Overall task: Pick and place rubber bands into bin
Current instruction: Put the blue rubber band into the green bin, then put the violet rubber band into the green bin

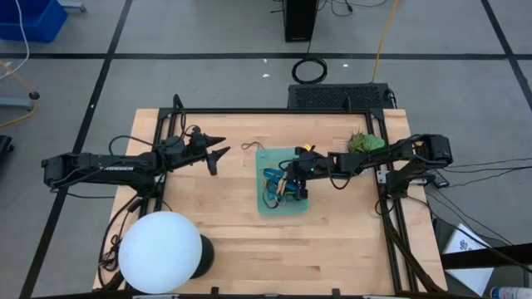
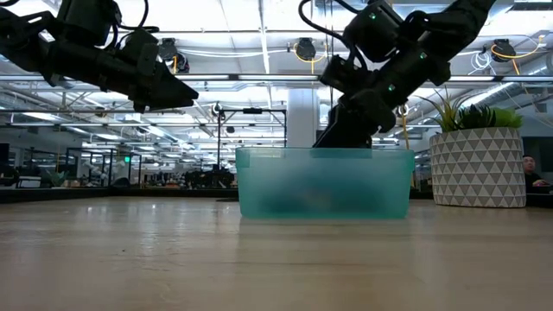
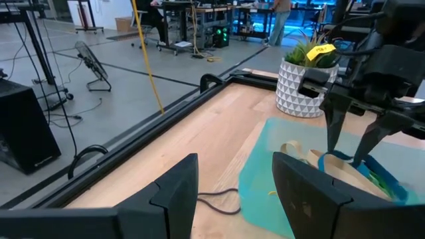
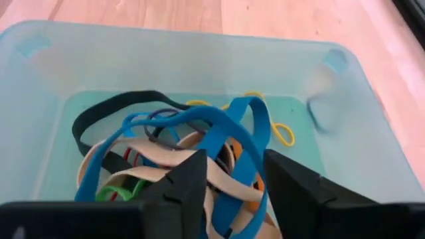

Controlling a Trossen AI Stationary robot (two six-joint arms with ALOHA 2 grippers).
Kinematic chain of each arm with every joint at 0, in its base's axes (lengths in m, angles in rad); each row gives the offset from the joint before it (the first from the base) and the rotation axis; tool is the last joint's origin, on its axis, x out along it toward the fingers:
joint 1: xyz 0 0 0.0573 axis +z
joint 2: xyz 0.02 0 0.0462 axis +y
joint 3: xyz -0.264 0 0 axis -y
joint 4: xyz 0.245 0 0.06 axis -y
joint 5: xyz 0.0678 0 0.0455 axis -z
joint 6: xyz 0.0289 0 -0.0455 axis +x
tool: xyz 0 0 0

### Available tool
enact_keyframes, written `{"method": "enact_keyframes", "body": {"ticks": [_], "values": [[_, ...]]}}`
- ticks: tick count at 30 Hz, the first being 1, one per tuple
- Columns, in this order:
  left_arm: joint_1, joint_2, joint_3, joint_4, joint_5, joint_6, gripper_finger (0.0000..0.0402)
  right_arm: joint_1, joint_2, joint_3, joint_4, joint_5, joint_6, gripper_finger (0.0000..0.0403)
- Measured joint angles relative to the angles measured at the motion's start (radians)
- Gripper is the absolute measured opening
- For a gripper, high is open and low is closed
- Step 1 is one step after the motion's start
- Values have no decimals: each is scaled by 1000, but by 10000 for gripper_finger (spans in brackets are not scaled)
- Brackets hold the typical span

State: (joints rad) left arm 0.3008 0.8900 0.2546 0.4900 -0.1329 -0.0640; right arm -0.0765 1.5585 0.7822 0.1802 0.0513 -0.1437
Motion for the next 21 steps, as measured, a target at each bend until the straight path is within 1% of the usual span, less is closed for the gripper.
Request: {"method": "enact_keyframes", "body": {"ticks": [4,9,14,21], "values": [[-1,0,0,0,1,-25,200,0,0,0,19,4,-9,160],[0,0,0,0,1,-54,200,0,-60,0,9,5,-16,164],[-3,0,0,0,3,-56,200,0,-189,-19,-43,4,9,161],[-20,0,0,-2,9,-86,200,1,-440,-185,-29,4,54,161]]}}
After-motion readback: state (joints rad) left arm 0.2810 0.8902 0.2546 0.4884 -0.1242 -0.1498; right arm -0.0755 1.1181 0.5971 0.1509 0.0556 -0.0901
